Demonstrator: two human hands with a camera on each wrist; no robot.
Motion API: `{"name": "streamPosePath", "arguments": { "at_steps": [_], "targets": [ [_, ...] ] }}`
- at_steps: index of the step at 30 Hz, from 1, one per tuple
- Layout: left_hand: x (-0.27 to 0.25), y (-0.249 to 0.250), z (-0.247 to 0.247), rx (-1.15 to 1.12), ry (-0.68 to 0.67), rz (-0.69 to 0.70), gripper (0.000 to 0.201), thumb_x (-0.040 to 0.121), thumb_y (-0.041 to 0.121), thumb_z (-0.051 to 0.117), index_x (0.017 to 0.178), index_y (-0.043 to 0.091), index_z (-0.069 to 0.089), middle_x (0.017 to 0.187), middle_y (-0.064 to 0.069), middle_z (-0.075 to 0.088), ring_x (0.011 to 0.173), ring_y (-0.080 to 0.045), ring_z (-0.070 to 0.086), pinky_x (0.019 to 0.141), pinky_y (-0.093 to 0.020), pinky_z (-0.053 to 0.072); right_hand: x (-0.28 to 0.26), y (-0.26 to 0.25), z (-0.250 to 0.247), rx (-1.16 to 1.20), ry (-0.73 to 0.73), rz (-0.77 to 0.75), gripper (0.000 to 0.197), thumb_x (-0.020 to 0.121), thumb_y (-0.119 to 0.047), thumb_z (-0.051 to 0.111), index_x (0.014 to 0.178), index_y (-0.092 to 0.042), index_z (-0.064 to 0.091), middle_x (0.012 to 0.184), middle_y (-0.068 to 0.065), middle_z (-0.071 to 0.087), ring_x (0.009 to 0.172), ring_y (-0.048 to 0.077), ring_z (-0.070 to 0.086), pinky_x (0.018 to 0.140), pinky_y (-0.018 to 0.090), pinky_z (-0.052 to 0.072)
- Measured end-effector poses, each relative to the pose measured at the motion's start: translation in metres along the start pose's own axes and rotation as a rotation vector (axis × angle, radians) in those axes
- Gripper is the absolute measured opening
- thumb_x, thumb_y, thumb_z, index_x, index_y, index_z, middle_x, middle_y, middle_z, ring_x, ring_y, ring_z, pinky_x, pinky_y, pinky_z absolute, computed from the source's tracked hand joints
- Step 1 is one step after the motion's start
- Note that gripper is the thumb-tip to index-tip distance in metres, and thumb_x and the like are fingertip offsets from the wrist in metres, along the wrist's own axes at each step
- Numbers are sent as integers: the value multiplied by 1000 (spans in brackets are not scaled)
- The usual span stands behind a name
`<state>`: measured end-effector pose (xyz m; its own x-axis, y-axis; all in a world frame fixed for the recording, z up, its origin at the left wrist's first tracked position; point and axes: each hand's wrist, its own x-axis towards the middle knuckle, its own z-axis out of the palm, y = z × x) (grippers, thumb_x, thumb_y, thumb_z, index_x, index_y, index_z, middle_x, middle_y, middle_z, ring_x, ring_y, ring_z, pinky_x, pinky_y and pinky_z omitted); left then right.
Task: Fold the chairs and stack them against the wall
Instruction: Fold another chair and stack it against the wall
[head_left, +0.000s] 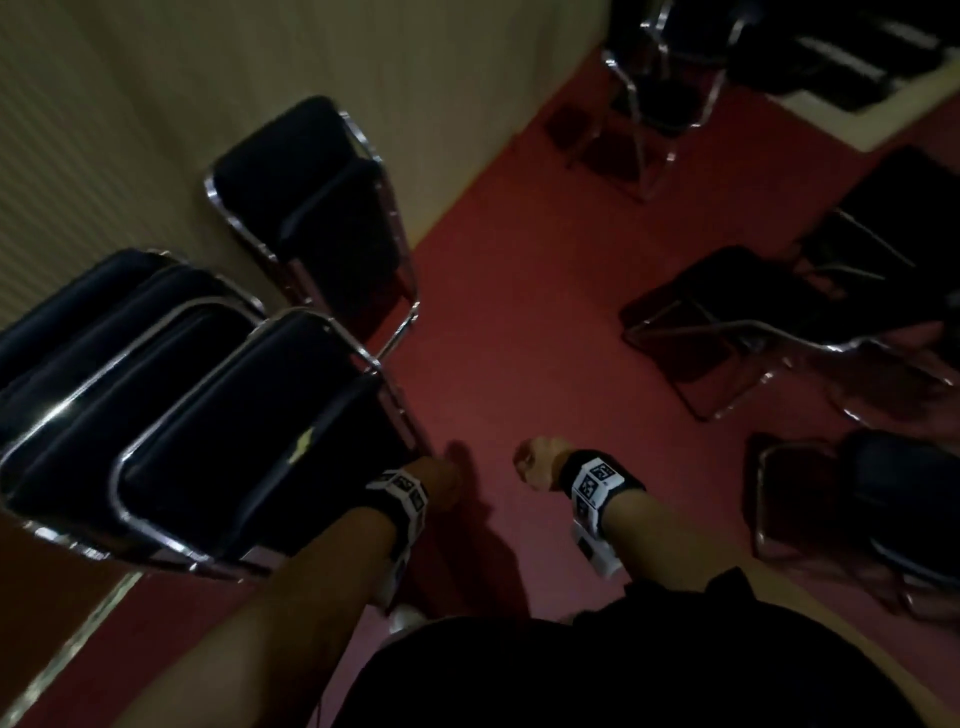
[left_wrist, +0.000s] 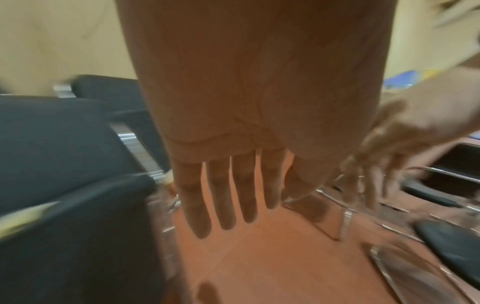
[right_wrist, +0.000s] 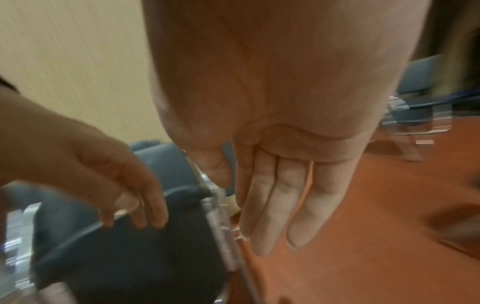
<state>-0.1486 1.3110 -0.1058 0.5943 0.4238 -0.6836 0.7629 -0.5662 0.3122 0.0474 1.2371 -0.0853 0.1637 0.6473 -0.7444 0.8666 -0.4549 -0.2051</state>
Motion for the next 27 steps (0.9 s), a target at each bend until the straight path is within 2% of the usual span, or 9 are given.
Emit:
{"name": "streamPosePath", "arguments": {
  "at_steps": [3, 6, 9, 10, 13, 15, 18, 22, 27],
  "targets": [
    [24, 73, -1, 111, -39, 47, 32, 99, 23, 54, 120, 2, 64, 127, -19, 64, 117, -34, 61, 98, -37, 46, -40, 85, 15, 117, 29, 78, 36, 98, -26, 46, 128, -16, 63, 126, 8, 65, 110, 30, 62, 93, 40, 55],
    [55, 166, 13, 237, -90, 133, 36, 100, 29, 54, 124, 4, 63, 130, -17, 62, 119, -34, 59, 99, -39, 46, -84, 179, 39, 208, 41, 141, 36, 96, -25, 50, 129, -19, 63, 127, 6, 64, 111, 29, 61, 93, 37, 54],
    [75, 283, 38, 270, -92, 259, 28, 97, 24, 54, 116, 9, 69, 120, -14, 68, 112, -33, 64, 90, -37, 49, -131, 273, 63, 282, 38, 241, 36, 95, -25, 52, 128, -19, 64, 129, 7, 64, 114, 30, 61, 94, 35, 52],
    [84, 337, 55, 273, -99, 329, 27, 96, 23, 54, 114, 11, 70, 117, -12, 69, 110, -32, 65, 88, -35, 49, -156, 318, 75, 313, 43, 299, 35, 96, -26, 52, 127, -17, 64, 129, 7, 63, 115, 30, 61, 94, 35, 52],
    [97, 463, 97, 278, -119, 472, 29, 95, 25, 55, 121, 18, 68, 125, -5, 67, 115, -27, 62, 95, -31, 47, -212, 429, 114, 362, 88, 460, 37, 99, -27, 47, 129, -11, 61, 135, 12, 60, 120, 32, 59, 99, 36, 47],
    [97, 508, 116, 307, -145, 522, 32, 96, 27, 54, 126, 21, 64, 129, -2, 65, 118, -24, 61, 99, -31, 46, -240, 472, 132, 388, 95, 526, 37, 100, -24, 47, 131, -7, 60, 136, 16, 59, 122, 32, 58, 100, 37, 45],
    [103, 576, 136, 415, -202, 561, 32, 96, 28, 53, 126, 22, 63, 129, -1, 64, 117, -23, 61, 98, -30, 47, -284, 532, 153, 504, 93, 613, 33, 98, -20, 49, 125, -8, 65, 127, 15, 66, 115, 31, 64, 96, 38, 52],
    [120, 644, 137, 537, -224, 601, 32, 94, 29, 54, 125, 26, 65, 127, 2, 65, 115, -21, 62, 97, -30, 48, -319, 585, 173, 675, 80, 670, 28, 95, -13, 53, 116, -5, 70, 115, 14, 72, 105, 29, 69, 90, 38, 57],
    [158, 724, 146, 697, -255, 670, 32, 94, 29, 56, 124, 26, 66, 129, 1, 66, 118, -22, 61, 100, -30, 47, -343, 632, 187, 885, 192, 744, 27, 93, -15, 53, 111, -4, 71, 105, 13, 75, 98, 29, 72, 88, 41, 58]
  ]
}}
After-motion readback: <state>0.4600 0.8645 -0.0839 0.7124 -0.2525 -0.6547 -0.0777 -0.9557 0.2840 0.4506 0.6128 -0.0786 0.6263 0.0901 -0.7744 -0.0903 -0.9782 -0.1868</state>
